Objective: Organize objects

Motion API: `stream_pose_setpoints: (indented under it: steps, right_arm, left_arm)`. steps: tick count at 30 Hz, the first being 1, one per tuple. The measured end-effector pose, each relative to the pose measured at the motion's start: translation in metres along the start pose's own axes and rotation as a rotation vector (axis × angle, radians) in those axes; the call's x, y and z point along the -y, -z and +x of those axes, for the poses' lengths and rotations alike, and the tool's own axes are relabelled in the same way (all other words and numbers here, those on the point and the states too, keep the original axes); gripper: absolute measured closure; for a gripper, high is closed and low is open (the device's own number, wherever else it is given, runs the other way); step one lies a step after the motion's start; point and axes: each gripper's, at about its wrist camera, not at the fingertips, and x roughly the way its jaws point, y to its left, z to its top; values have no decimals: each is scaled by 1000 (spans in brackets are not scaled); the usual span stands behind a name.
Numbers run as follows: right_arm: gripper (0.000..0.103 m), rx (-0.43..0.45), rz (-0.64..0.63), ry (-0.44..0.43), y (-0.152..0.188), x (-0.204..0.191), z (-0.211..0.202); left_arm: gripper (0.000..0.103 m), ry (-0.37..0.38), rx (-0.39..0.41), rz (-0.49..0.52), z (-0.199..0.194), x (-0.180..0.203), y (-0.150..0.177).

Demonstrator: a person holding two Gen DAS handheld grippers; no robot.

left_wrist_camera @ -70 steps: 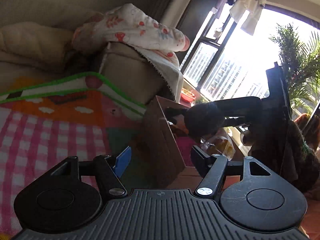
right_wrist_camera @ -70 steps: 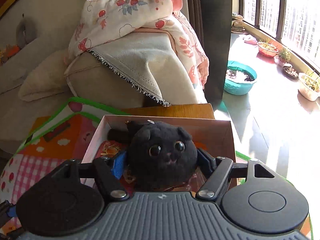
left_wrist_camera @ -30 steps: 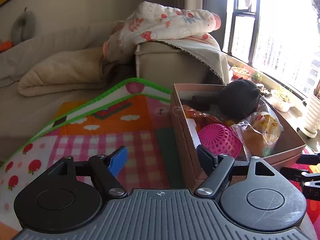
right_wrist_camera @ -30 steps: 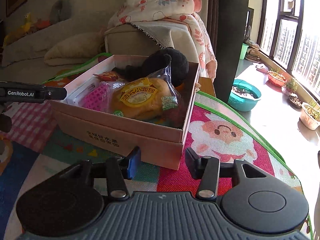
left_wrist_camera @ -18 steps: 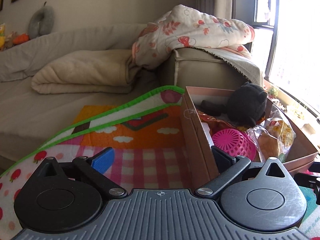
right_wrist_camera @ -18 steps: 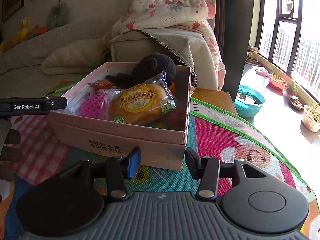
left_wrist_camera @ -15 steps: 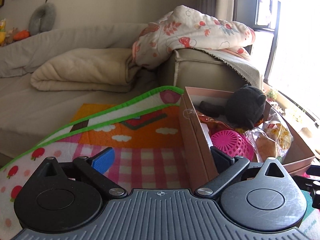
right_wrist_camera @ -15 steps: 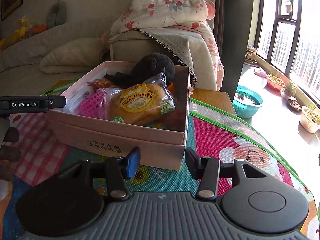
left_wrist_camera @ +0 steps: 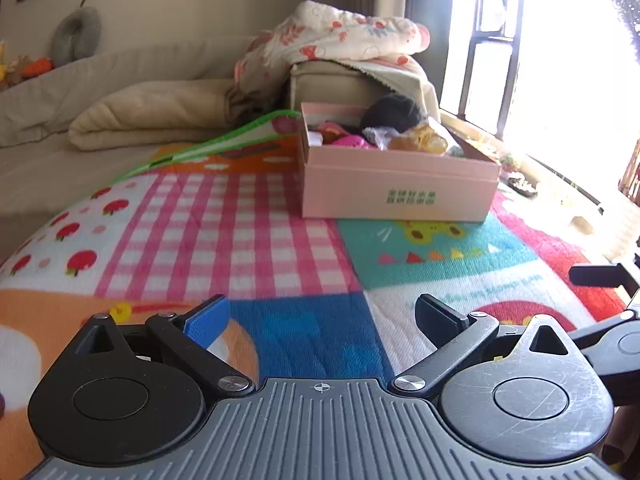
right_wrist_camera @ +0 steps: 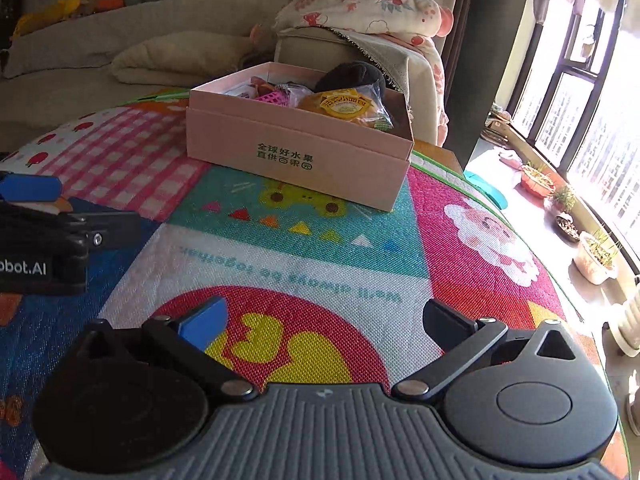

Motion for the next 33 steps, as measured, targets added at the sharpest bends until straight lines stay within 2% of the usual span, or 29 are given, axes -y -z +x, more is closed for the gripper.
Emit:
stream_pose_setpoints:
  steps: [3,5,7,9,13,33]
  right_arm:
    - [0,-8,10,16,-1,2,2]
    - [0,-11,80,-28,3,13,6]
    - [0,-25,180,-101,7,30,12]
    - [0,8,231,-92,9,36,12]
    - [0,-1,191,-39,7,28,14]
    - [0,-2,202,-50,4,31,19]
  left_arm:
    - [1,-59,-14,-31,4,-3,1]
    - [1,-88,-47,-39,10,-5,2]
    - [1,-100,-48,-23,11,-2,2]
    - [1,-115,-56,-1,12,1,3]
    - [1,-118,-57,4,12,2,4]
    - [0,-116,-57,8,20,6,-1]
